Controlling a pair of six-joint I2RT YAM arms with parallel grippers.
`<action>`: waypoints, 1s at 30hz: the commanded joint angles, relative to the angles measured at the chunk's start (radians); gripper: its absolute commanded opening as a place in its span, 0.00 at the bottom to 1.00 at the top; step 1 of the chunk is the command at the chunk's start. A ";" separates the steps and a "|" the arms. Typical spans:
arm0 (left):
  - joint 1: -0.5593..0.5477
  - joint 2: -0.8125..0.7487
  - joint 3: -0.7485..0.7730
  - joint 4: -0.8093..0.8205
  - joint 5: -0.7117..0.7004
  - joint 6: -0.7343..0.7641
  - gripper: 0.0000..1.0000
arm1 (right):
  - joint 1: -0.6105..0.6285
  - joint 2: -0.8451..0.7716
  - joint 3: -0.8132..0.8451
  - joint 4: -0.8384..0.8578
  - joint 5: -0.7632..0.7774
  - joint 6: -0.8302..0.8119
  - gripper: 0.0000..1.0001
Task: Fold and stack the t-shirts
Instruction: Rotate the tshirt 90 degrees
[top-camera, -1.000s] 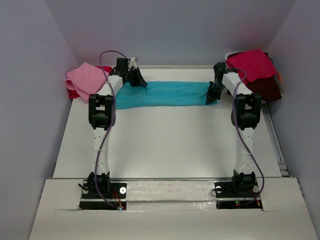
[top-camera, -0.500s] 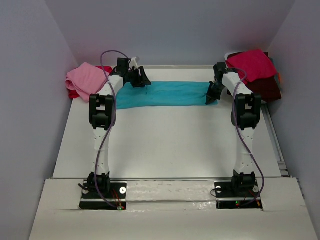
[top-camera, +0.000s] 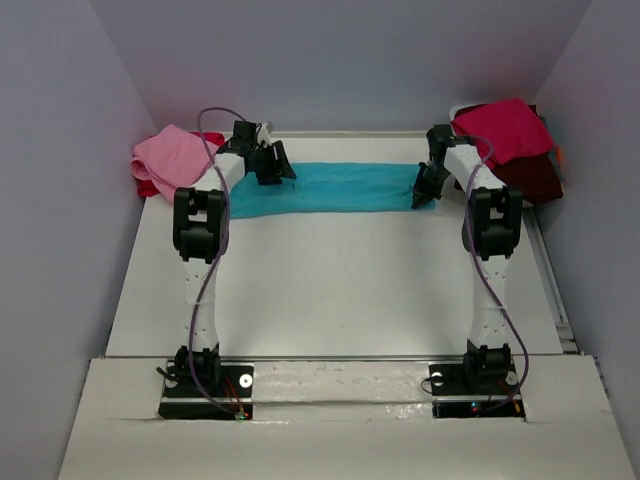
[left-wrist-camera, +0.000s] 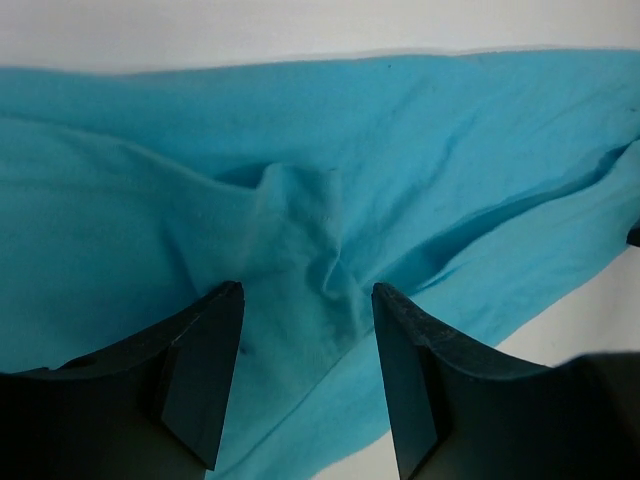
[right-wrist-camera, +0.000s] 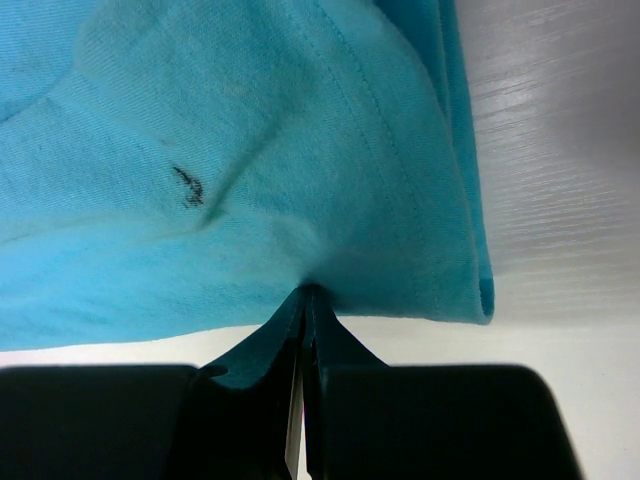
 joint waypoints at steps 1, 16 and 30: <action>-0.005 -0.238 -0.073 -0.058 -0.122 -0.043 0.64 | 0.001 0.008 0.067 -0.008 0.017 -0.019 0.07; -0.004 -0.357 -0.173 -0.280 -0.524 -0.080 0.64 | 0.001 0.051 0.219 0.009 0.028 -0.028 0.26; 0.006 -0.228 -0.092 -0.425 -0.623 -0.111 0.64 | 0.001 0.085 0.231 0.033 0.091 -0.038 0.37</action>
